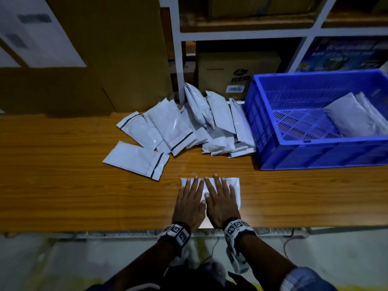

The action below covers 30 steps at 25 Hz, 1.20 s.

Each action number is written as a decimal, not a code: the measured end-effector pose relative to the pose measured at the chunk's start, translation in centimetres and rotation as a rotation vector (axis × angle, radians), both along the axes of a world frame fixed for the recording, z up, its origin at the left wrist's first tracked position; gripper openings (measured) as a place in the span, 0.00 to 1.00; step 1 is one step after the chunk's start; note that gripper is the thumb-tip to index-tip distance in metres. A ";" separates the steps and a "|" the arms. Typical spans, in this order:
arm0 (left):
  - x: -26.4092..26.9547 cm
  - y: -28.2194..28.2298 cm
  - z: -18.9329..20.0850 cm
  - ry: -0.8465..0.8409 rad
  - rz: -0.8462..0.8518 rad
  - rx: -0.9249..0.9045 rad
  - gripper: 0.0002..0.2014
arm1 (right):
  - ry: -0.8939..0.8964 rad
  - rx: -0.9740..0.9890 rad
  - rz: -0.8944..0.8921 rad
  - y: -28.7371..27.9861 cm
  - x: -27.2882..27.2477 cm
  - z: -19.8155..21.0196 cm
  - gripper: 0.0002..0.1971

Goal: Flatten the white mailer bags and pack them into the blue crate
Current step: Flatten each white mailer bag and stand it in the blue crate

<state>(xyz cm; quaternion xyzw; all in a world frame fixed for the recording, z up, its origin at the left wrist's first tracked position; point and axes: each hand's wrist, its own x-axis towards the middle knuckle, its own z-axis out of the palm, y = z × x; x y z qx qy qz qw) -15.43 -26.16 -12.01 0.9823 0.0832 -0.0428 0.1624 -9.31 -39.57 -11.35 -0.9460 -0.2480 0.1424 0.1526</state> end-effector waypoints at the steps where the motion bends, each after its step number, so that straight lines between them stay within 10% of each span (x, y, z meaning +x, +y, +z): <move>1: 0.2 0.0 0.2 -0.001 -0.001 0.000 0.33 | -0.006 -0.011 -0.003 0.1 0.1 0.1 0.28; 13: 0.7 -0.4 -0.5 -0.004 -0.001 0.062 0.30 | 0.179 0.180 0.042 -2.0 2.0 1.4 0.28; 16: 0.6 -0.6 -0.4 0.002 0.007 0.027 0.30 | -0.024 0.071 -0.001 -2.1 0.9 1.7 0.27; 30: 1.6 -1.1 1.1 -0.051 0.001 0.118 0.30 | 0.137 -0.086 0.040 -1.3 1.2 0.3 0.27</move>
